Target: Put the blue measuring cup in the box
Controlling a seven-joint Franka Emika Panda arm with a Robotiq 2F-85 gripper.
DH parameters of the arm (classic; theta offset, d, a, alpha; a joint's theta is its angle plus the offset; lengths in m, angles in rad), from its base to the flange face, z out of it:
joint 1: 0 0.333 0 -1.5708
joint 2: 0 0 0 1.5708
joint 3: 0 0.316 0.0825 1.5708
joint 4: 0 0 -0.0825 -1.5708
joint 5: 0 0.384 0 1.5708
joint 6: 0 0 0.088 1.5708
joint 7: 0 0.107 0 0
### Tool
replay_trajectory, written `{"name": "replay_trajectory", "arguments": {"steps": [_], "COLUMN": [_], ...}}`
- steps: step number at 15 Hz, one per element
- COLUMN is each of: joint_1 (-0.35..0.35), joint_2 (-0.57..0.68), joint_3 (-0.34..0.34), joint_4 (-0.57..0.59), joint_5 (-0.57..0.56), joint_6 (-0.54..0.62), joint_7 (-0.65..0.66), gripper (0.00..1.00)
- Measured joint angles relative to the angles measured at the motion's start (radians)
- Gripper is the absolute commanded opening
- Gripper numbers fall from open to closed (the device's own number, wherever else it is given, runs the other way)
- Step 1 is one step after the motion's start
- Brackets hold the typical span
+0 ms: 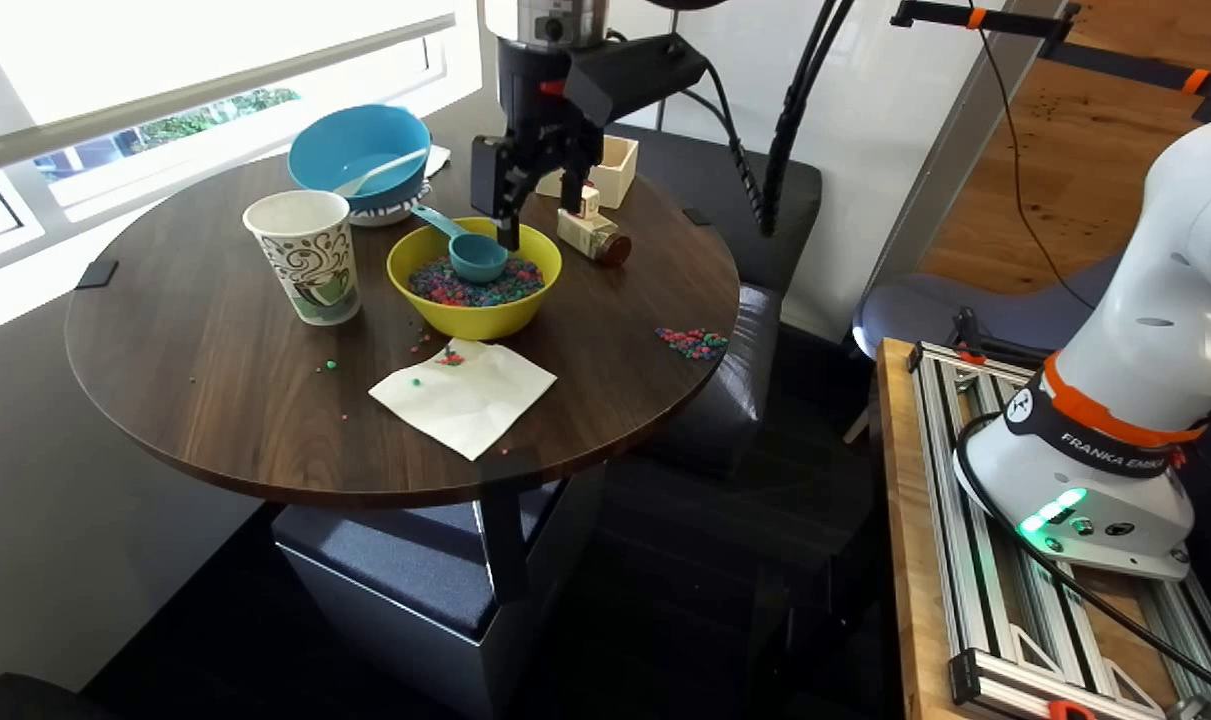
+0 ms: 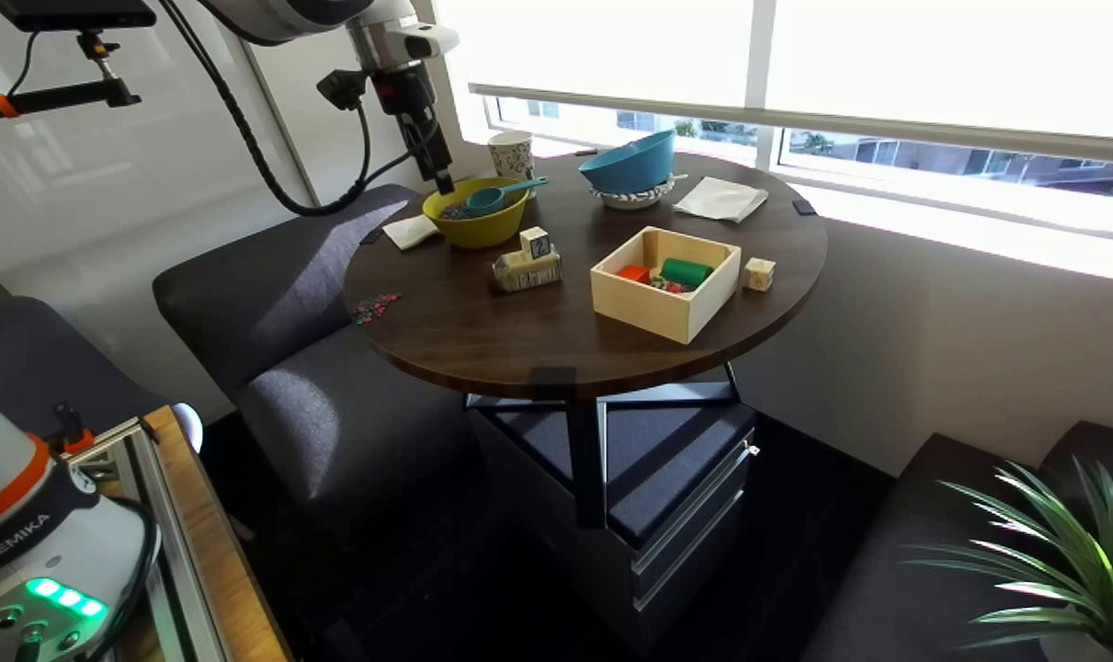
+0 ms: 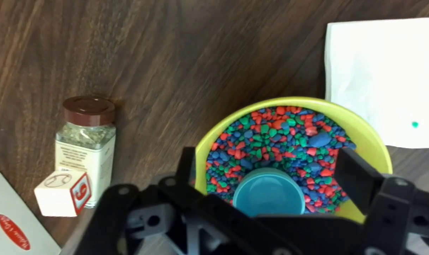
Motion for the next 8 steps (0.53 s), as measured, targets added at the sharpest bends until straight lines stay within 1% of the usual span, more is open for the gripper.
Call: {"name": "replay_trajectory", "arguments": {"steps": [2, 5, 6, 8], "joint_1": [0.015, 0.037, 0.044, 0.054], "joint_2": [0.056, 0.117, 0.133, 0.160], "joint_3": [-0.007, -0.013, -0.017, -0.027], "joint_4": [0.046, 0.102, 0.118, 0.149], "joint_5": [0.030, 0.056, 0.059, 0.066], "joint_6": [0.000, 0.000, 0.000, 0.000], "joint_7": [-0.041, -0.068, -0.069, -0.069], "gripper": [1.00, 0.96, 0.99, 0.98]}}
